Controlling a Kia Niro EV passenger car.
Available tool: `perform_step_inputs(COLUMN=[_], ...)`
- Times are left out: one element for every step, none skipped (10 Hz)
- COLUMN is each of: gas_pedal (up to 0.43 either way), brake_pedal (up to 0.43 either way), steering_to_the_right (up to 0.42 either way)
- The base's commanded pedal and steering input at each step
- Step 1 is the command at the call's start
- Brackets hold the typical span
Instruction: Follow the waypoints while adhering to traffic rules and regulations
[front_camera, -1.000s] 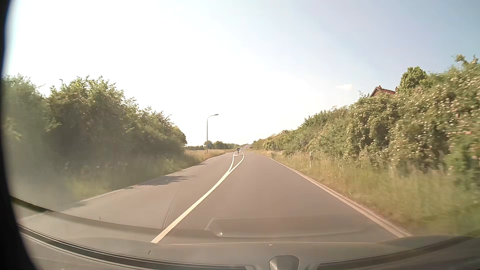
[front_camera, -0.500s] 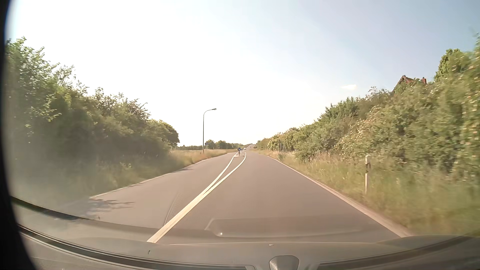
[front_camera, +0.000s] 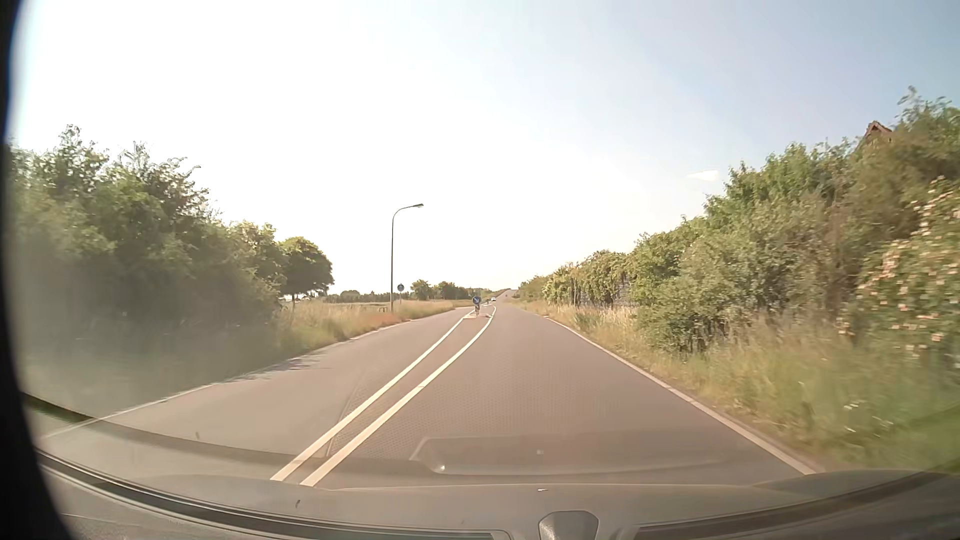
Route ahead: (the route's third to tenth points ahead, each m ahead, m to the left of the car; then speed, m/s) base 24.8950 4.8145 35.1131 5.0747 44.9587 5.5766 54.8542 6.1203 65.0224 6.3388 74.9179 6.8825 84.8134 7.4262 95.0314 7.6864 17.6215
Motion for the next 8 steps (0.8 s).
perform_step_inputs(gas_pedal=[0.169, 0.169, 0.169, 0.169, 0.169, 0.169, 0.169, 0.169], brake_pedal=[0.006, 0.006, 0.006, 0.006, 0.006, 0.006, 0.006, 0.006], steering_to_the_right=[-0.002, -0.001, 0.000, 0.000, 0.000, -0.001, 0.000, -0.001])
